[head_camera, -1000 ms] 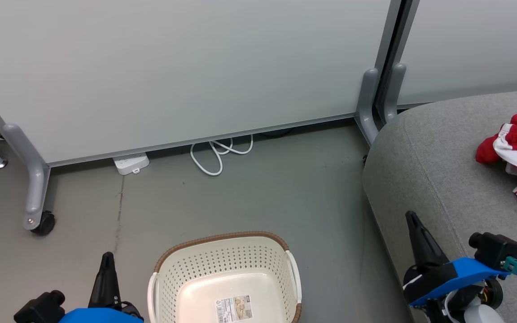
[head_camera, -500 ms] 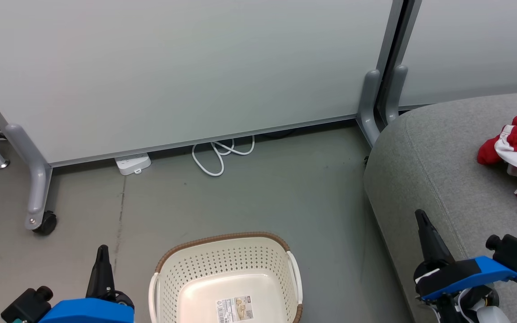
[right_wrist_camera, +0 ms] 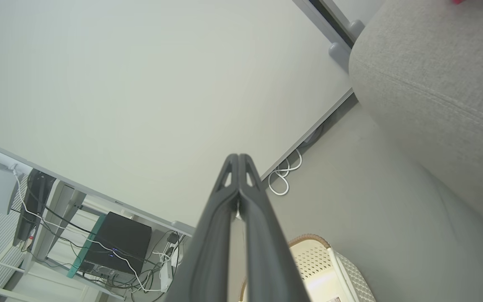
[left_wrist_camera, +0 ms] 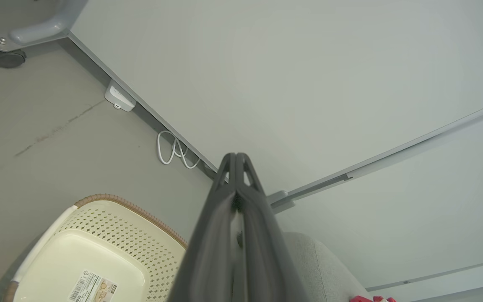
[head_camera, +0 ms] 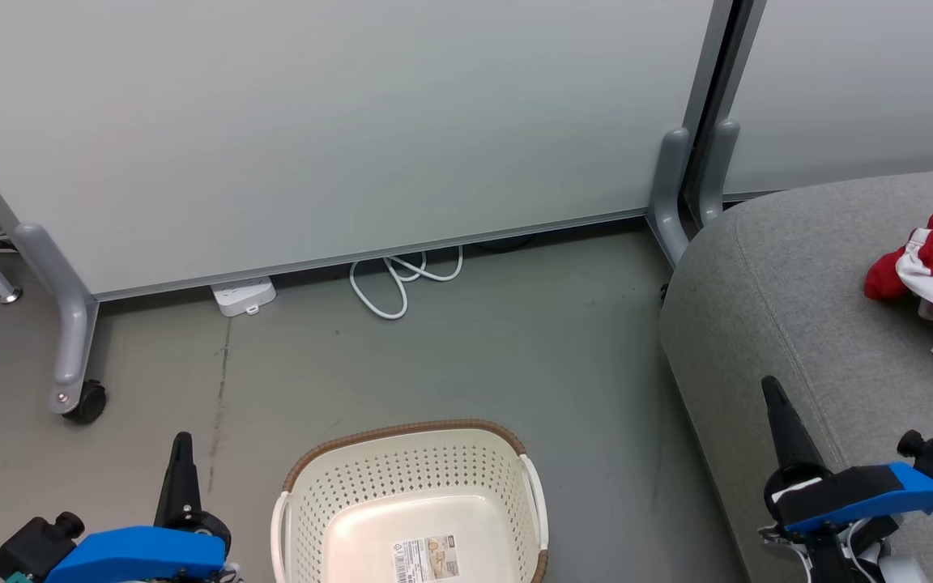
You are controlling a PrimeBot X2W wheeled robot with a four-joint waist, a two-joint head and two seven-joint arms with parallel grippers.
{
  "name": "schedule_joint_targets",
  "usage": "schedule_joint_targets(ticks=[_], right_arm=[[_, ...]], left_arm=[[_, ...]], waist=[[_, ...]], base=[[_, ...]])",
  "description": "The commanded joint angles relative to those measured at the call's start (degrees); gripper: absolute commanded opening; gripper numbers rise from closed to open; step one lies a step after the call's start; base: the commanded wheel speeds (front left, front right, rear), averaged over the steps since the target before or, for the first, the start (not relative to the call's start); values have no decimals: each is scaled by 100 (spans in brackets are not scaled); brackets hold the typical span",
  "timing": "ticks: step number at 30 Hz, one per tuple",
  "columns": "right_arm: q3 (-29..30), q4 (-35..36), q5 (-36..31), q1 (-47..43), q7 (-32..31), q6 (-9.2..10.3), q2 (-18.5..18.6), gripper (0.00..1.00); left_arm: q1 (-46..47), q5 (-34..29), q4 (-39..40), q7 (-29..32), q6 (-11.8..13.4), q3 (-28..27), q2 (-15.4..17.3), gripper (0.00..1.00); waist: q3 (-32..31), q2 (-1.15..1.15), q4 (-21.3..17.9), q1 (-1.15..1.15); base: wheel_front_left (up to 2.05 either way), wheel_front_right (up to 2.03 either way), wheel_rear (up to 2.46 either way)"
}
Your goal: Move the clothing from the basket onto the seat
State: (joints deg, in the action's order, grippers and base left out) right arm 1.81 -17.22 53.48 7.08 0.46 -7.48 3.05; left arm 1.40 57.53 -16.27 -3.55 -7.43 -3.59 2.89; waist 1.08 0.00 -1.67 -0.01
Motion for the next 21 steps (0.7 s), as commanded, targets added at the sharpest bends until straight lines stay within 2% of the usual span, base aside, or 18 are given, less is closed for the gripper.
schedule_joint_targets(ticks=[1,21], right_arm=[[33,98,183,12,-40,-1,-4,0],[187,177,1415,-23,-263,-1,-9,0]], left_arm=[[159,140,84,51,-4,-54,10,0],[290,1254,134,376,-6,-137,7,0]], waist=[[-1,0,3,1],[-26,0,46,1]], base=[[0,0,0],[0,0,0]])
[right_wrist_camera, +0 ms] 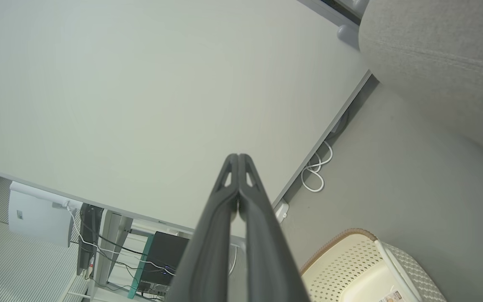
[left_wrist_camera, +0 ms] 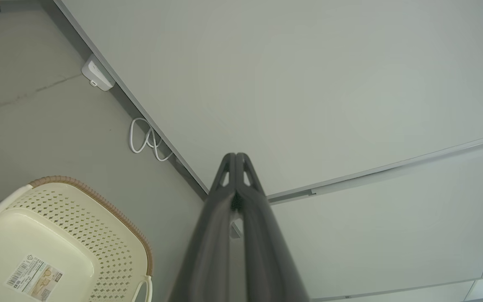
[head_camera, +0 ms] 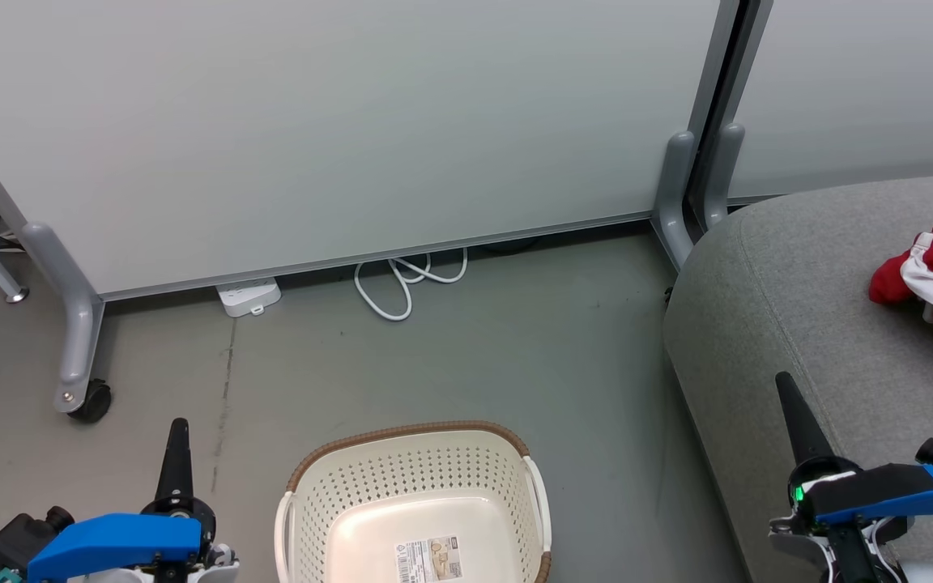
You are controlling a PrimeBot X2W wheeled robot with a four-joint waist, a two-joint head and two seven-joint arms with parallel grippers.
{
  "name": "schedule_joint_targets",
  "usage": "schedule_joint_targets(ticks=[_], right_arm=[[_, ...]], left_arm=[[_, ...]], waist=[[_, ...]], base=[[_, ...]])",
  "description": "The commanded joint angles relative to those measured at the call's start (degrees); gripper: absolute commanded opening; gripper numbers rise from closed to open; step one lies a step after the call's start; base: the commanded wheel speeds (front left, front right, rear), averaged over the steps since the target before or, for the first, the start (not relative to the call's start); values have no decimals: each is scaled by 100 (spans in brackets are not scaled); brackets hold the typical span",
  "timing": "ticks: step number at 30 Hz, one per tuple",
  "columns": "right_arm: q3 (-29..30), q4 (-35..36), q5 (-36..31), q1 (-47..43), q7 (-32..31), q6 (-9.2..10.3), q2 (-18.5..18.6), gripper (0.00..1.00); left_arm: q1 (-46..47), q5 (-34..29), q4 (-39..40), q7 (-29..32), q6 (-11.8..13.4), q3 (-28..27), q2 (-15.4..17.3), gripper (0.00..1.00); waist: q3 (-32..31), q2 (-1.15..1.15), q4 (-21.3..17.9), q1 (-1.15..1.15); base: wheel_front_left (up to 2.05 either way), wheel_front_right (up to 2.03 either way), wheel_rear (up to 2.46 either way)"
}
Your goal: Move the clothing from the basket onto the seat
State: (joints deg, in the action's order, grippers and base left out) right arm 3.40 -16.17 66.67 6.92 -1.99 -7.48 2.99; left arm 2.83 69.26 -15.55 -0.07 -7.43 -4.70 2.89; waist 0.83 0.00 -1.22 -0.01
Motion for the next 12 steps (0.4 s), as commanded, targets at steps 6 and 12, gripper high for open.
schedule_joint_targets(ticks=[6,12], right_arm=[[67,94,425,-19,-81,-1,-5,0],[99,110,689,-28,-128,-1,-6,0]], left_arm=[[169,376,74,113,-6,-52,5,0],[201,614,85,185,-6,-73,5,0]], waist=[[-8,0,14,0],[-14,0,25,0]], base=[[0,0,0],[0,0,0]])
